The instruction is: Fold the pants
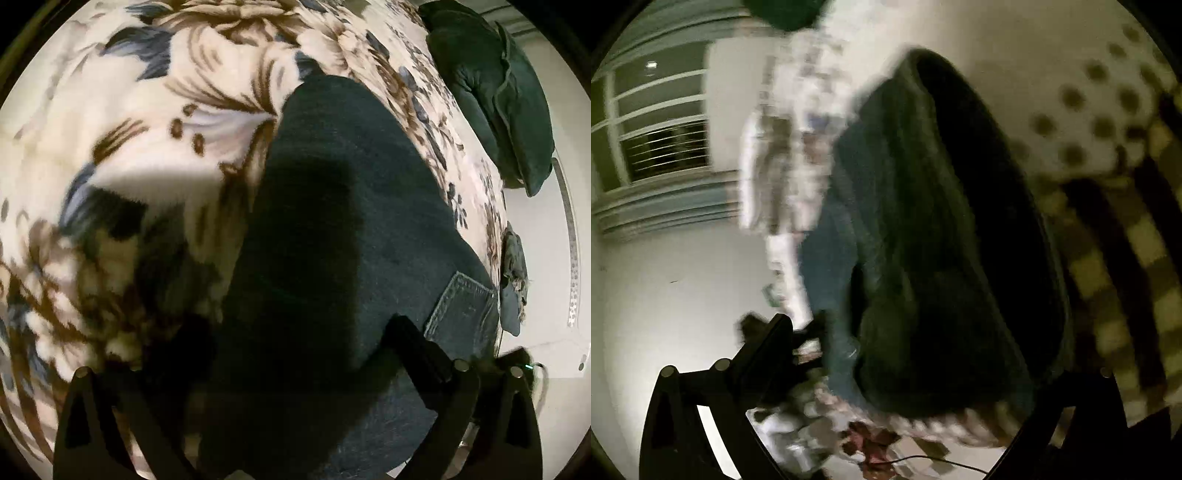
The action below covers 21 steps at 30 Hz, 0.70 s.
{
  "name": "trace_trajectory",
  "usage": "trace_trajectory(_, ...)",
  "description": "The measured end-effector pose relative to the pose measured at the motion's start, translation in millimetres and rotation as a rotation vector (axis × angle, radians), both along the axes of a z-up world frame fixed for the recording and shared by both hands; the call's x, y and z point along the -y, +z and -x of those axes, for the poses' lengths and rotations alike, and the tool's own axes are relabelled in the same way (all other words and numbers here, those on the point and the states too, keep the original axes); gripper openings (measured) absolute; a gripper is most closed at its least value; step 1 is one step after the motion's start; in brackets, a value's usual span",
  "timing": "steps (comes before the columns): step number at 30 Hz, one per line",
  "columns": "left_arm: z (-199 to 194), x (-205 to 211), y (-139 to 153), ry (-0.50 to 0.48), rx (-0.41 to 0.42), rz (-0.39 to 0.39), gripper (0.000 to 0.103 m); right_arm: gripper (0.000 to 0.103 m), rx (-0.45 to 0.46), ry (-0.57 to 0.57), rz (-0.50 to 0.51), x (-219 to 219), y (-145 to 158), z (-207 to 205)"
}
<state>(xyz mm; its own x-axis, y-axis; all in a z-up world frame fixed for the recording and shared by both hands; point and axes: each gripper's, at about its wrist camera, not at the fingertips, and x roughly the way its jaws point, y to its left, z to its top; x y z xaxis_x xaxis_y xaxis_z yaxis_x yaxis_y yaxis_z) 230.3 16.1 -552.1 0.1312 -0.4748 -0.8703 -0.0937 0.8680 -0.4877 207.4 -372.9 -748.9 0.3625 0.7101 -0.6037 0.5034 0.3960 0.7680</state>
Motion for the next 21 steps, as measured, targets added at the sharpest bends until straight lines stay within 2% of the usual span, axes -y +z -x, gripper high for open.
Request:
trace_trajectory(4, -1.2, -1.9, -1.4, 0.005, -0.002, 0.011, 0.102, 0.103, 0.003, -0.013, -0.002, -0.6, -0.1, -4.9)
trace_trajectory(7, -0.6, -5.1, -2.3, 0.02, -0.001, 0.023, 0.102, 0.103, 0.055, -0.084, -0.096, -1.5, 6.8, -6.6)
trace_trajectory(9, -0.4, -6.8, -2.2, 0.028, 0.0, 0.035, 0.102, 0.102, 0.087, -0.084, -0.1, -0.6, 6.2, -11.2)
trace_trajectory(11, -0.1, -8.3, -1.7, 0.034, 0.001, 0.045, 0.102, 0.099, 0.065, -0.08, -0.068, 1.5, -4.5, -12.6)
trace_trajectory(13, -0.3, -7.6, 0.8, 0.019, 0.01, 0.05, 0.101, 0.087, 0.042, -0.093, -0.046, 4.4, -5.5, -9.2)
trace_trajectory(14, 0.2, -7.7, 3.3, 0.016, 0.024, 0.046, 0.09, 0.075, 0.035, -0.087, -0.027, 5.4, -2.0, -6.7)
trace_trajectory(15, 0.7, -7.7, 5.5, 0.016, 0.035, 0.04, 0.069, 0.066, 0.041, -0.086, -0.019, 6.1, 1.2, -4.1)
trace_trajectory(17, 0.9, -7.6, 10.2, 0.015, 0.042, 0.04, 0.052, 0.057, 0.043, -0.087, -0.01, 7.0, 6.0, 1.2)
trace_trajectory(18, 2.0, -9.0, 14.4, 0.016, 0.057, 0.054, 0.037, 0.053, 0.044, -0.086, -0.001, 7.1, 8.0, 1.8)
trace_trajectory(21, 4.8, -12.4, 22.7, 0.026, 0.066, 0.089, 0.027, 0.046, 0.051, -0.081, 0.029, 7.4, 19.0, 1.4)
